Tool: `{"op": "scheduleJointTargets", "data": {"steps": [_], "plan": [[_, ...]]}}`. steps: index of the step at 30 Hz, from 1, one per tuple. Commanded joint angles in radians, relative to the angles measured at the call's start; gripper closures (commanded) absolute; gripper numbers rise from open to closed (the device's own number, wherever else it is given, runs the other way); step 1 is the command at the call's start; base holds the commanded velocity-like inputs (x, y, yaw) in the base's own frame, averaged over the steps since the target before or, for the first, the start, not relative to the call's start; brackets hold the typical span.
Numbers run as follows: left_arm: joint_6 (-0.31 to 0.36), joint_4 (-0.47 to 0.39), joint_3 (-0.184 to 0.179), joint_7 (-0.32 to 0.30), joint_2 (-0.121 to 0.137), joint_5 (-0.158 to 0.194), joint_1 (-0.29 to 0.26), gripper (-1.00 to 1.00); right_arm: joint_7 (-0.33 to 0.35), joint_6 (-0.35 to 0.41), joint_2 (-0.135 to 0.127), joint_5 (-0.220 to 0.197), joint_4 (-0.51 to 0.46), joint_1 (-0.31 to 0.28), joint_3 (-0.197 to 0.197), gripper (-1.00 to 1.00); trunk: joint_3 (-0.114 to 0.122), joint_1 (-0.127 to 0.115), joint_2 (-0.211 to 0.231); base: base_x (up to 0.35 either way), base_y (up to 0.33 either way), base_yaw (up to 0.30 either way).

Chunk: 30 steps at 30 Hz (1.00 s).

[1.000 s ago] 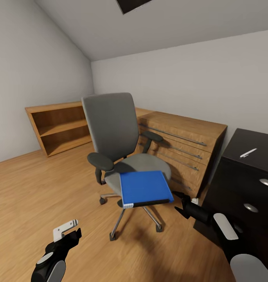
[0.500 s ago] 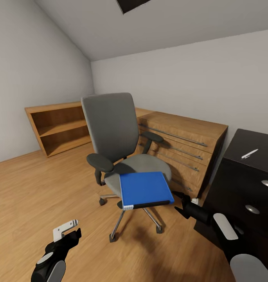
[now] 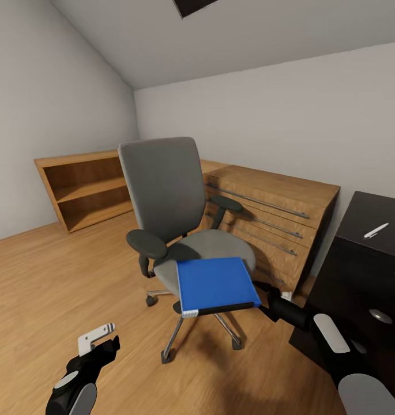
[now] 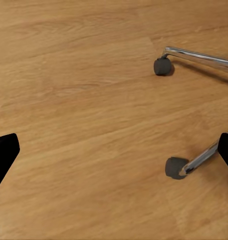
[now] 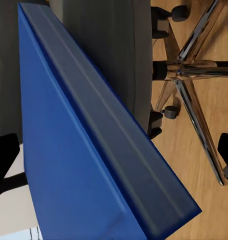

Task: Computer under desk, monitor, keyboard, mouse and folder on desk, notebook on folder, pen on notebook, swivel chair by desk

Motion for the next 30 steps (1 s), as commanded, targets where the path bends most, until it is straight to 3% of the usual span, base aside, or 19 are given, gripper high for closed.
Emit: {"op": "scheduleJointTargets", "data": {"steps": [1,30], "plan": [[0.002,-0.001,-0.002,0.01,0.001,0.008,-0.001,-1.0,0.006,0.005,0.001,0.006,0.0,-0.001,-0.003,-1.0,-0.001,0.0,0.0,0.004,0.001,0.0],[0.002,-0.001,-0.002,0.01,0.001,0.008,-0.001,-1.0,0.005,0.006,0.017,0.008,0.02,-0.001,0.002,-1.0,-0.001,0.0,0.0,0.0,0.0,0.0]]}}
